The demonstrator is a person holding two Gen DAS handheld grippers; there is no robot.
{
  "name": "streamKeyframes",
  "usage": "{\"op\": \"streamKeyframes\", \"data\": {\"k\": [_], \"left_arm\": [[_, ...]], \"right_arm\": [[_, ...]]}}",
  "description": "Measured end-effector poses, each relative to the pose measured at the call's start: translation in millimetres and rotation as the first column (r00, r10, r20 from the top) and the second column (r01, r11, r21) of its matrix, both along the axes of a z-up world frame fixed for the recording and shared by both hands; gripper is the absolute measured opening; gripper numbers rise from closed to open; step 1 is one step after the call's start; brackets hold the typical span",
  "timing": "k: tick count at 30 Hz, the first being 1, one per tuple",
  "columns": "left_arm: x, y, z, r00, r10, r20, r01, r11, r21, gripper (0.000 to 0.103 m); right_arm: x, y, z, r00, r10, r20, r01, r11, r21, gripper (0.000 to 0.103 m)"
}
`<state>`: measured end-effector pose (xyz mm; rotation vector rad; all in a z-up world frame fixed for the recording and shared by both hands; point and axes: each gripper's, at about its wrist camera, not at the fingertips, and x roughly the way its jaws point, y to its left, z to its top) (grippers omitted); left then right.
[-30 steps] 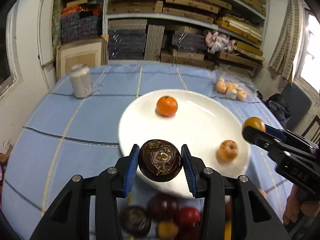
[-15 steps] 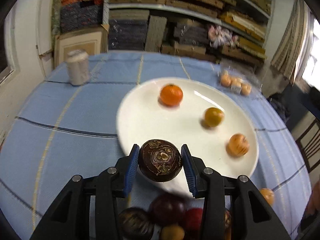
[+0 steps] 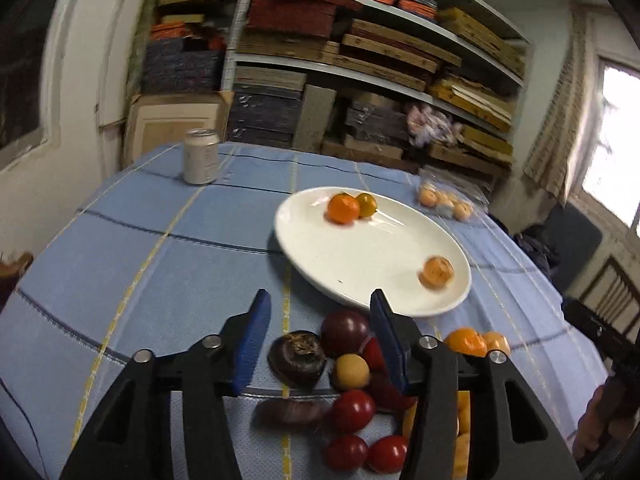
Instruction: Organize fruits
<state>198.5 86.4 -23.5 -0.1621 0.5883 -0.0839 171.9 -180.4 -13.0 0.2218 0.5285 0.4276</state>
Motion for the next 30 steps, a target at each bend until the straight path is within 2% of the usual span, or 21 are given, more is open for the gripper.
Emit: {"op": "streamKeyframes", "data": {"k": [4, 5, 6, 8, 10, 11, 12, 14, 16, 18, 21, 25, 26, 28, 30], "left_arm": [[-6, 9, -16, 0.997, 0.024, -0.073, -0.021, 0.999, 0.041, 0.047], [-11, 18, -28, 0.99, 0.038, -0.136, -0.034, 0.999, 0.037, 0.043], [-15, 23, -36, 0.984, 0.034, -0.175, -0.031, 0.999, 0.02, 0.029], [-26, 35, -48, 0.968, 0.007, -0.249, -0.023, 0.998, -0.059, 0.027], [-43, 43, -42, 0.973, -0.03, -0.229, -0.003, 0.99, -0.141, 0.026], [-49, 43, -39, 0.978, -0.033, -0.206, 0.003, 0.99, -0.144, 0.026], [-55, 38, -36, 0.981, -0.05, -0.185, 0.026, 0.991, -0.131, 0.026], [-57, 24, -36, 0.975, -0.106, -0.197, 0.084, 0.99, -0.114, 0.027], [-59, 5, -45, 0.95, -0.168, -0.262, 0.153, 0.985, -0.077, 0.027], [-75, -7, -51, 0.948, -0.162, -0.274, 0.175, 0.984, 0.023, 0.032], [-89, -10, -52, 0.941, -0.182, -0.287, 0.196, 0.98, 0.021, 0.033], [-91, -16, -53, 0.943, -0.167, -0.289, 0.193, 0.979, 0.065, 0.034], [-93, -18, -52, 0.941, -0.161, -0.297, 0.193, 0.978, 0.081, 0.035], [-101, -16, -53, 0.944, -0.142, -0.297, 0.179, 0.979, 0.101, 0.068], [-112, -16, -55, 0.952, -0.119, -0.282, 0.164, 0.977, 0.14, 0.071]], "right_arm": [[0, 2, 0, 1.0, -0.001, 0.003, 0.001, 1.0, -0.027, 0.077], [0, 0, 0, 1.0, 0.001, -0.001, -0.001, 1.0, -0.019, 0.077], [1, -1, 0, 1.0, 0.004, -0.008, -0.004, 1.0, -0.008, 0.077], [4, -3, 0, 1.0, 0.011, -0.021, -0.011, 1.0, 0.008, 0.077], [3, -3, 0, 1.0, 0.018, -0.023, -0.018, 1.0, 0.012, 0.077], [2, -2, 0, 1.0, 0.022, -0.021, -0.022, 1.0, 0.011, 0.077], [1, -2, 1, 1.0, 0.026, -0.017, -0.025, 1.0, 0.008, 0.077], [1, 0, 0, 0.999, 0.032, -0.016, -0.032, 0.999, 0.0, 0.077], [1, 0, 0, 0.999, 0.03, -0.022, -0.03, 1.0, -0.002, 0.077], [1, -2, 0, 0.999, 0.027, -0.025, -0.026, 1.0, 0.01, 0.077], [2, -3, 1, 0.999, 0.035, -0.032, -0.034, 0.999, 0.024, 0.077], [0, -2, 2, 0.999, 0.043, -0.025, -0.043, 0.999, 0.018, 0.077], [0, -2, 2, 0.999, 0.043, -0.026, -0.042, 0.999, 0.022, 0.077], [1, -4, 2, 0.998, 0.043, -0.034, -0.042, 0.999, 0.031, 0.077], [1, -4, 2, 0.998, 0.051, -0.037, -0.05, 0.998, 0.038, 0.077]]}}
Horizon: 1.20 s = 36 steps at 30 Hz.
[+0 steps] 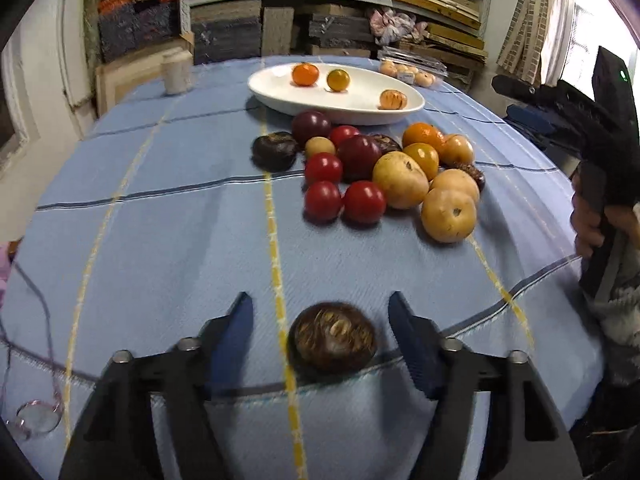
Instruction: Organize fruits
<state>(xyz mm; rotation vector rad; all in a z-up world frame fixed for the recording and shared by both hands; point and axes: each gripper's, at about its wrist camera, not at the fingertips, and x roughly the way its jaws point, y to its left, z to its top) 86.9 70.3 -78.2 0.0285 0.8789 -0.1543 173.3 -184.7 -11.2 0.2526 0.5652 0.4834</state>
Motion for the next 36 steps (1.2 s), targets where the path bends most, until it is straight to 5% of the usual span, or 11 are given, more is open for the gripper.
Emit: {"op": "streamKeyframes", "data": {"k": [5, 7, 9, 13, 18, 24, 26, 36], "left_arm": [[-8, -8, -8, 1.0, 0.003, -0.008, -0.002, 0.999, 0.042, 0.062], [-6, -8, -7, 1.0, 0.004, -0.001, -0.004, 0.999, 0.031, 0.048], [-3, -6, -6, 1.0, 0.012, -0.005, -0.012, 1.0, 0.01, 0.044], [-5, -2, -4, 1.0, 0.021, 0.008, -0.021, 1.0, -0.02, 0.044], [0, 11, 6, 0.997, 0.072, 0.036, -0.071, 0.997, -0.035, 0.043], [1, 11, 16, 0.995, 0.07, 0.069, -0.067, 0.997, -0.042, 0.044], [0, 11, 16, 0.995, 0.064, 0.074, -0.061, 0.997, -0.045, 0.044], [3, 11, 18, 0.995, 0.052, 0.084, -0.046, 0.996, -0.074, 0.044]], "right_arm": [[-4, 6, 1, 1.0, 0.018, 0.012, -0.017, 1.0, -0.018, 0.077], [-4, 6, 1, 1.0, 0.018, 0.011, -0.018, 1.0, -0.018, 0.077], [-8, 7, 1, 1.0, 0.028, 0.005, -0.028, 0.999, -0.014, 0.077], [-26, 18, -4, 0.995, 0.1, -0.017, -0.101, 0.994, -0.05, 0.077], [-62, 61, -17, 0.966, 0.25, -0.062, -0.257, 0.94, -0.224, 0.077], [-70, 91, -27, 0.93, 0.342, -0.139, -0.366, 0.901, -0.233, 0.051], [-68, 97, -27, 0.924, 0.354, -0.146, -0.38, 0.896, -0.23, 0.044], [-52, 116, -37, 0.937, 0.301, -0.177, -0.346, 0.861, -0.373, 0.044]]}}
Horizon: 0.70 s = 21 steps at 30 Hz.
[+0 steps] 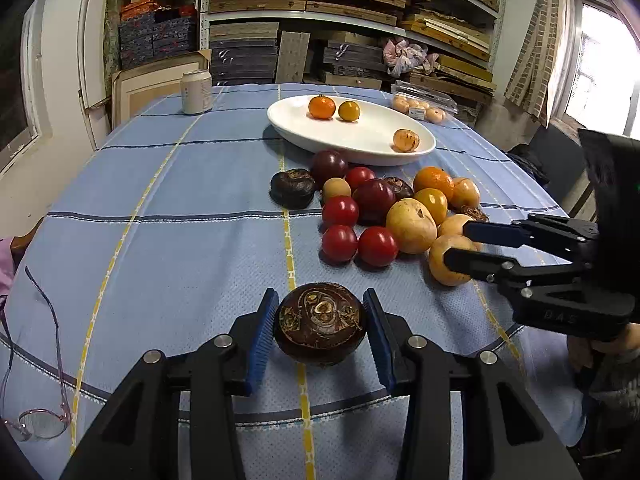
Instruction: Organize fruits
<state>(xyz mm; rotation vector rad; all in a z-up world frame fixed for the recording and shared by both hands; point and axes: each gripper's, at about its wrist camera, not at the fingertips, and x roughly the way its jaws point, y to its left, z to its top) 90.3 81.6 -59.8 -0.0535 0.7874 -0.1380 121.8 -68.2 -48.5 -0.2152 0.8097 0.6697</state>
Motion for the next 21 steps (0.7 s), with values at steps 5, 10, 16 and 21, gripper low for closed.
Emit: {"op": "streamKeyframes", "data": {"k": [5, 10, 16, 21], "left_arm": [[2, 0, -2, 1.0, 0.001, -0.008, -0.001, 1.0, -0.009, 0.044], [9, -3, 2, 1.0, -0.005, -0.002, 0.005, 1.0, -0.004, 0.044], [30, -12, 19, 0.999, -0.025, 0.028, 0.024, 0.999, 0.026, 0.044], [75, -18, 59, 0.994, -0.037, 0.103, 0.034, 0.999, 0.027, 0.044]], "right_arm": [[-4, 14, -7, 0.995, 0.098, 0.01, -0.096, 0.99, -0.107, 0.053], [6, 8, -14, 0.995, 0.098, -0.036, -0.101, 0.992, -0.082, 0.043], [6, -11, 4, 0.997, 0.073, -0.025, -0.073, 0.997, 0.019, 0.043], [31, -36, 69, 0.995, -0.022, 0.1, 0.011, 0.994, 0.112, 0.043]]}}
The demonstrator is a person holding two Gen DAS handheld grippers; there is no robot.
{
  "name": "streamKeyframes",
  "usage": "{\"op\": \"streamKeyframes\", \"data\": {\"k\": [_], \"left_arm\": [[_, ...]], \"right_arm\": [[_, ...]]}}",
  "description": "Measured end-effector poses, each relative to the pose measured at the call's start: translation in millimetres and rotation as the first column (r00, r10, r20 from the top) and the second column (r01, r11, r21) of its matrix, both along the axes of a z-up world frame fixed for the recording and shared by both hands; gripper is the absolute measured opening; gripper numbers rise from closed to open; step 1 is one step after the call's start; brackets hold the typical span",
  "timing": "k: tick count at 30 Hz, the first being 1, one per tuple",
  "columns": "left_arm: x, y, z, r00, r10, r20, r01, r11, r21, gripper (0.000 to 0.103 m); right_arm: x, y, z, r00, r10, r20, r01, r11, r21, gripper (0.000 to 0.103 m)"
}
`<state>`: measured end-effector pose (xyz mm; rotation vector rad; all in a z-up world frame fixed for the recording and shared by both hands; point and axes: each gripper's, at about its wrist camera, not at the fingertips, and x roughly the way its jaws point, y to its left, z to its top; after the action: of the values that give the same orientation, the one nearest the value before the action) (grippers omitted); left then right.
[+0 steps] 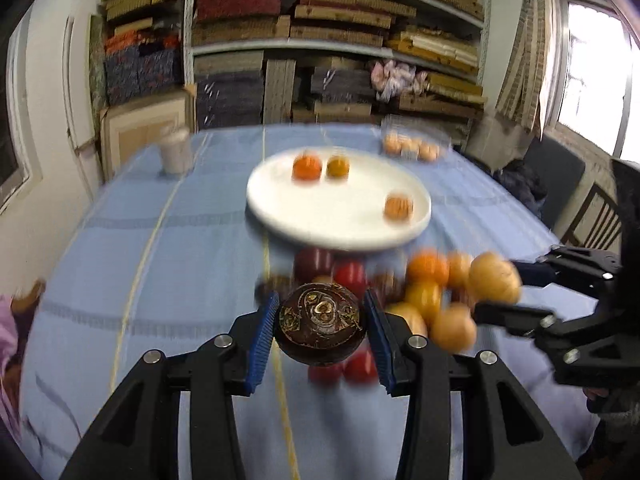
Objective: Organize fruits
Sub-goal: 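Place the dark fruit on the plate with the left gripper while the right places the pear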
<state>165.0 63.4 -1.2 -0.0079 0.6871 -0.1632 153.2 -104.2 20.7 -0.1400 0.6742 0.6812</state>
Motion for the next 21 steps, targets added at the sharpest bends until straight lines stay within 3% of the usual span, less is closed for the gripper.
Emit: {"op": "streamKeyframes", "data": {"k": [3, 6, 13, 21], "left_arm": [[44, -4, 18, 1.0, 0.014, 0.019, -0.014, 1.0, -0.008, 0.044], [86, -8, 20, 0.999, 0.035, 0.013, -0.035, 0.999, -0.005, 0.044], [167, -12, -17, 0.994, 0.071, -0.086, -0.072, 0.997, -0.015, 0.044], [200, -10, -50, 0.986, 0.082, -0.144, -0.086, 0.996, -0.024, 0.045]], "right_arm": [[37, -6, 28, 0.997, -0.069, 0.043, 0.067, 0.997, 0.037, 0.043], [77, -3, 27, 0.991, -0.124, 0.042, 0.123, 0.992, 0.034, 0.043], [183, 8, -23, 0.969, -0.236, -0.076, 0.237, 0.971, 0.001, 0.043], [223, 11, -56, 0.959, -0.237, -0.156, 0.238, 0.971, -0.012, 0.045]]}}
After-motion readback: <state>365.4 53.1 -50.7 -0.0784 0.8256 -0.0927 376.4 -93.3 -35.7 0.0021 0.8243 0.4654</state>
